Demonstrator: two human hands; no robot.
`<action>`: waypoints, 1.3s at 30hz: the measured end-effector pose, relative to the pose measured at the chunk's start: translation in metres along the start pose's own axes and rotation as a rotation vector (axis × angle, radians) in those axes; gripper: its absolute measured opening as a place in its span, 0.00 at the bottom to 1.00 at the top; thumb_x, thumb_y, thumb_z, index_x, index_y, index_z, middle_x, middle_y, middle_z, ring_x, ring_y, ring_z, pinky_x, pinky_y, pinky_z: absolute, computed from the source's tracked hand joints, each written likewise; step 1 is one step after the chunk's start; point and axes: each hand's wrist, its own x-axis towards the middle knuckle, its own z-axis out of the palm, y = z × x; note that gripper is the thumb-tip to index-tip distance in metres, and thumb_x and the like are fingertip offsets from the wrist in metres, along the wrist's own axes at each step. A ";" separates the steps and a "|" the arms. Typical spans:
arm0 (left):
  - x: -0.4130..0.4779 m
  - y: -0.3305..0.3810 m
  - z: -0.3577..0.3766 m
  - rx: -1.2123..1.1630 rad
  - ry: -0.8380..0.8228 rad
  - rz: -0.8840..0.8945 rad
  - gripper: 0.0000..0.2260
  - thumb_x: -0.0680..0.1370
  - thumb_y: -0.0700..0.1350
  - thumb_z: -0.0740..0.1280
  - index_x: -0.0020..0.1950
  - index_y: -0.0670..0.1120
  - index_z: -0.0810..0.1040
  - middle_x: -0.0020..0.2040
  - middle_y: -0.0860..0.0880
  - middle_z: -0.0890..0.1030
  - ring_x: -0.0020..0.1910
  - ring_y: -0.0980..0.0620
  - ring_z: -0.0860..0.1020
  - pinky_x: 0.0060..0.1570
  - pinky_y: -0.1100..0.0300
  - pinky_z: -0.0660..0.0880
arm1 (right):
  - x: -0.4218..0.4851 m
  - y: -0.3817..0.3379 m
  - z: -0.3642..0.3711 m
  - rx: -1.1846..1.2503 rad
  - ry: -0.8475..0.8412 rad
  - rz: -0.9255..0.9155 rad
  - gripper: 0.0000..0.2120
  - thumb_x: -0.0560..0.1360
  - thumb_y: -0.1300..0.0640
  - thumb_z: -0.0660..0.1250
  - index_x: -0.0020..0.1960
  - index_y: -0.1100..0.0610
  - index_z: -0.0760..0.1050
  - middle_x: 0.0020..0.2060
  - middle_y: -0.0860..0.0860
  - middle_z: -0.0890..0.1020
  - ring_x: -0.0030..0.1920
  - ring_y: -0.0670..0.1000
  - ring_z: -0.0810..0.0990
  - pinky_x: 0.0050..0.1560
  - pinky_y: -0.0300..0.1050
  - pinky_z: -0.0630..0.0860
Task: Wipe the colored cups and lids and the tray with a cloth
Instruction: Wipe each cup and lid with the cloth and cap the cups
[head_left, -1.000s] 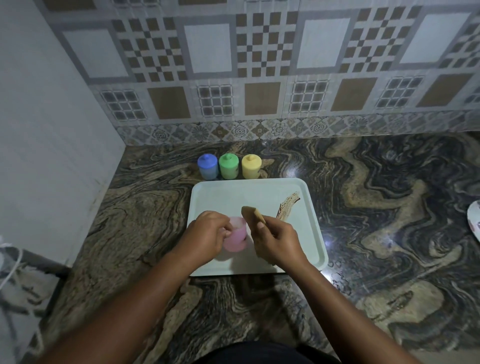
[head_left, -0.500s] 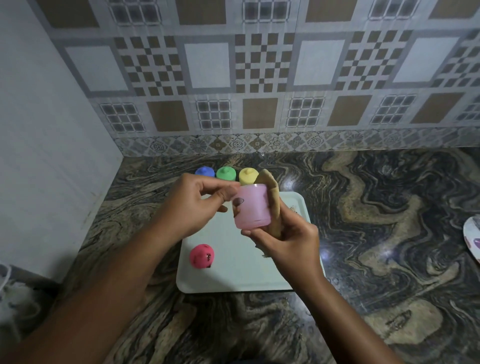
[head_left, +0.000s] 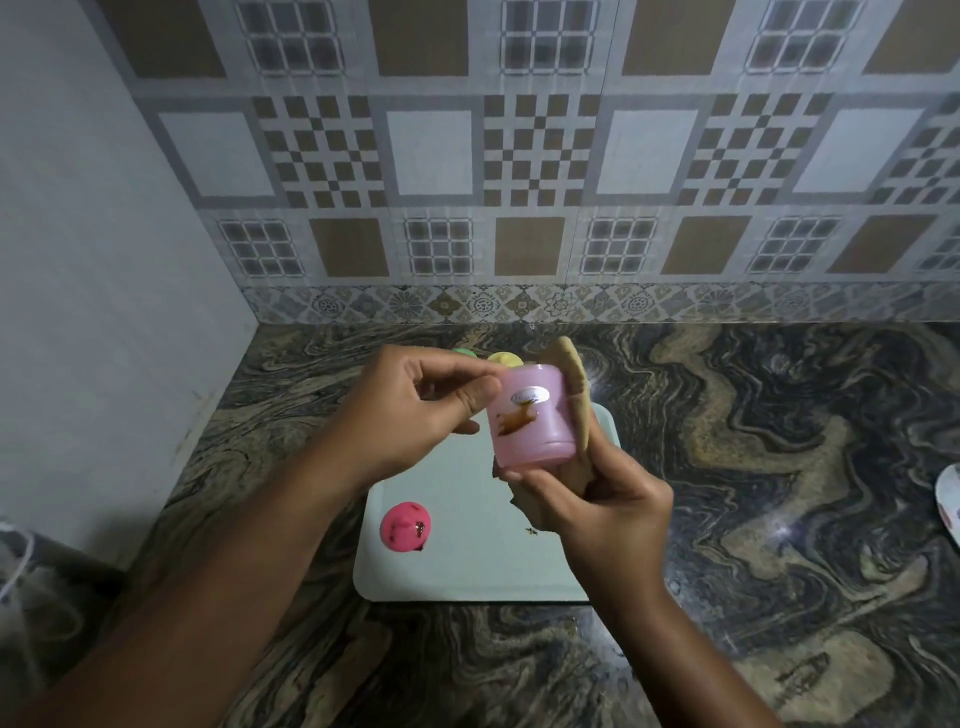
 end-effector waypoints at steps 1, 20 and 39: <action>0.001 0.000 -0.001 0.002 -0.008 -0.019 0.08 0.69 0.48 0.72 0.47 0.53 0.85 0.44 0.53 0.87 0.46 0.50 0.85 0.43 0.48 0.83 | 0.001 -0.001 -0.001 -0.014 -0.015 -0.012 0.38 0.64 0.46 0.83 0.72 0.48 0.76 0.28 0.62 0.75 0.30 0.53 0.70 0.29 0.60 0.75; -0.003 0.034 0.006 0.303 0.018 0.128 0.07 0.70 0.53 0.75 0.48 0.56 0.86 0.41 0.59 0.85 0.41 0.58 0.83 0.44 0.57 0.82 | 0.009 -0.009 -0.002 -0.498 -0.001 -0.472 0.32 0.69 0.50 0.79 0.68 0.63 0.74 0.63 0.62 0.81 0.48 0.37 0.82 0.49 0.34 0.81; 0.001 0.020 -0.005 0.028 -0.036 0.029 0.10 0.69 0.50 0.73 0.49 0.53 0.86 0.47 0.49 0.87 0.50 0.45 0.84 0.49 0.41 0.82 | 0.008 -0.011 0.003 -0.124 0.045 -0.196 0.34 0.67 0.59 0.81 0.71 0.59 0.75 0.36 0.35 0.80 0.32 0.40 0.75 0.38 0.42 0.79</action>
